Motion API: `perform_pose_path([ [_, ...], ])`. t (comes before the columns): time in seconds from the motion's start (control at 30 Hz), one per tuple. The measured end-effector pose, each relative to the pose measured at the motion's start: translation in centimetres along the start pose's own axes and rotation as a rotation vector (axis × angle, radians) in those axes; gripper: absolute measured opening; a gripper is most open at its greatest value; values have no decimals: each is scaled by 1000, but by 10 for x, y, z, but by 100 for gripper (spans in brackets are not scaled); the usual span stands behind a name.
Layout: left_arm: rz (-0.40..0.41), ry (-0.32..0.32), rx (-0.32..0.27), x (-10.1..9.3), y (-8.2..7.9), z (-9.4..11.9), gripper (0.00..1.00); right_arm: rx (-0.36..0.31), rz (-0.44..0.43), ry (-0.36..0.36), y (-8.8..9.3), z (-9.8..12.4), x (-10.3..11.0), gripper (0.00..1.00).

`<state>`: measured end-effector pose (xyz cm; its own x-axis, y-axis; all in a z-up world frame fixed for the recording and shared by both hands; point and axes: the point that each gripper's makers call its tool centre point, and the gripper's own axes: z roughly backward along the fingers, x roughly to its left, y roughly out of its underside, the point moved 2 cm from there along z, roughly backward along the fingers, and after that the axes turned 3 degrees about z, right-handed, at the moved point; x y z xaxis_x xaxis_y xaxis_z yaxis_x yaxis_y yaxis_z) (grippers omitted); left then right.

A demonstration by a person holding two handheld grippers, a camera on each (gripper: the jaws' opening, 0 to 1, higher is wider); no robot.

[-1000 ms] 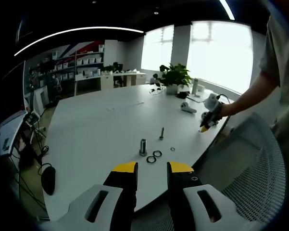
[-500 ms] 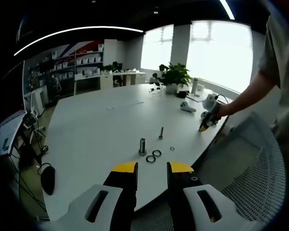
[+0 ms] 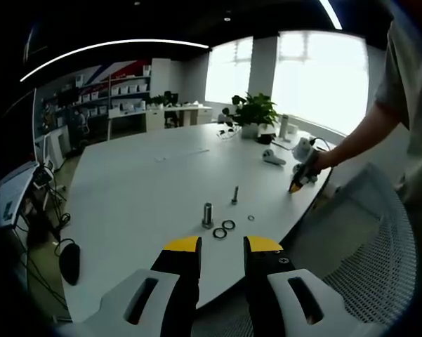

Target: Place the washer onto the threaded stud by aligning its center hole with the stud, sliding it down to the base, and recovering from edge contact or off-axis alignment until the washer reaches the visible bottom stop.

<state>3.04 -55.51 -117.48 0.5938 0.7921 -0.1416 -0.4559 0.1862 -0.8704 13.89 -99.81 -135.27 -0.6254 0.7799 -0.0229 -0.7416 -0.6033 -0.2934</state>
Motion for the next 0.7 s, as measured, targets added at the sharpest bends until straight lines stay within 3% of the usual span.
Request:
perform_pose_path([
  [0.43, -1, 3, -7, 0, -1, 0, 22, 32, 32, 15, -4, -1, 4, 14],
  [0.7, -2, 6, -6, -1, -1, 0, 22, -11, 63, -25, -30, -6, 32, 13],
])
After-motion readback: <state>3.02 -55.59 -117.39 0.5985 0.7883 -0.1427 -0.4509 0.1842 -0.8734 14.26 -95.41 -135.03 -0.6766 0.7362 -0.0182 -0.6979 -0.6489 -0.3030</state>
